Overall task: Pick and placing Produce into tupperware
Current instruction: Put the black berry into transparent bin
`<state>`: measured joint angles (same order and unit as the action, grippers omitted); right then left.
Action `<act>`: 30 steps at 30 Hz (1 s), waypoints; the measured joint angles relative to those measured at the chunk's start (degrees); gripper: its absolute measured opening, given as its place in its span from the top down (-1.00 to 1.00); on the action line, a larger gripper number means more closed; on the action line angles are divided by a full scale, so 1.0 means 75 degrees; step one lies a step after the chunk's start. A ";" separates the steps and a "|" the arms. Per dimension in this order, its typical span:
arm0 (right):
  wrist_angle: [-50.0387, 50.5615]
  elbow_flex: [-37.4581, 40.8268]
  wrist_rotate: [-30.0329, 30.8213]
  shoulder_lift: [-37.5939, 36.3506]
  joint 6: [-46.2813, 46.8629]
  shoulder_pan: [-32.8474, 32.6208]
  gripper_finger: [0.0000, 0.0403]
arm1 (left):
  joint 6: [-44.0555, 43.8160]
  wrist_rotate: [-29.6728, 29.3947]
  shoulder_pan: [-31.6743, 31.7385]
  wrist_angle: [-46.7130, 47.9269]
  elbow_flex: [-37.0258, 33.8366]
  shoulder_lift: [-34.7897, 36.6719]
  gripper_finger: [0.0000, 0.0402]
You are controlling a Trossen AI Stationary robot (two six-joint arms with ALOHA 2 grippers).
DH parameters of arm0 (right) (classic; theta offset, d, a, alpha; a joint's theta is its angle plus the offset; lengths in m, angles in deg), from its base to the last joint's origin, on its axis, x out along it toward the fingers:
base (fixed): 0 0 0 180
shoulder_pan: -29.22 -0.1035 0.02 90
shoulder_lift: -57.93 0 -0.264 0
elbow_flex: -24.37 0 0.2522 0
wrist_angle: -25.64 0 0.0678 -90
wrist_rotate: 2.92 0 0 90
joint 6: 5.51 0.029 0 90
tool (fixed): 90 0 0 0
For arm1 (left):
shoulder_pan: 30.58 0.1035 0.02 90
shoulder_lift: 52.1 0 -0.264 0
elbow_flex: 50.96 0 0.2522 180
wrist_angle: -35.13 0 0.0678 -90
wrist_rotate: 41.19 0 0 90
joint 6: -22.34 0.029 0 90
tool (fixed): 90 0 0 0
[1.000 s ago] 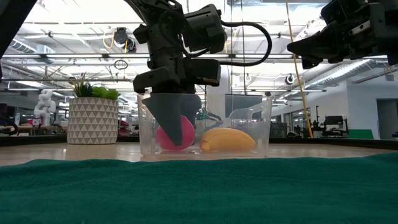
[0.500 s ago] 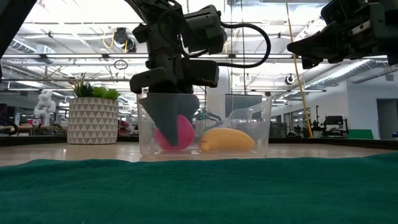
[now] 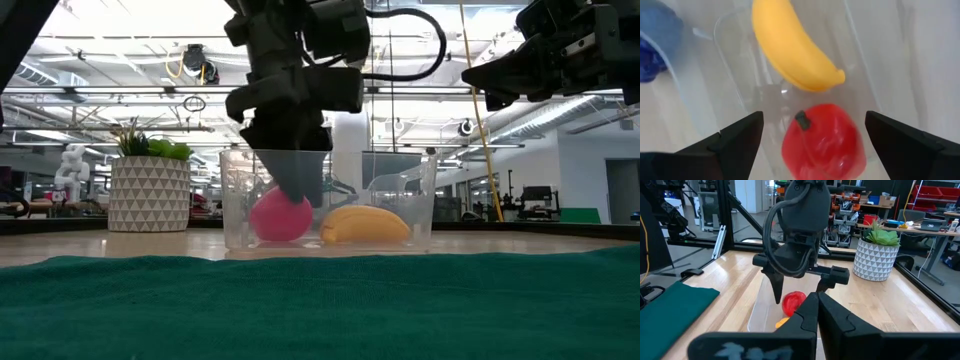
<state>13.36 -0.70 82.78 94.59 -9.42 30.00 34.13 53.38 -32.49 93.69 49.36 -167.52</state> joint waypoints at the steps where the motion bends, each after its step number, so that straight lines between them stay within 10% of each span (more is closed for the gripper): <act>1: 0.0000 0.0000 0.0001 0.0000 0.0000 -0.0002 1.00 | 0.0005 -0.0033 0.0000 0.0057 0.0000 0.0000 -0.77; 30: -0.0019 0.0002 0.0001 0.0003 0.0002 -0.0003 1.00 | -0.0013 -0.0016 -0.0006 0.0635 0.0023 0.0833 -0.77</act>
<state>13.21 -0.69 82.79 94.61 -9.40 29.97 34.03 53.26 -32.54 98.46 49.54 -161.27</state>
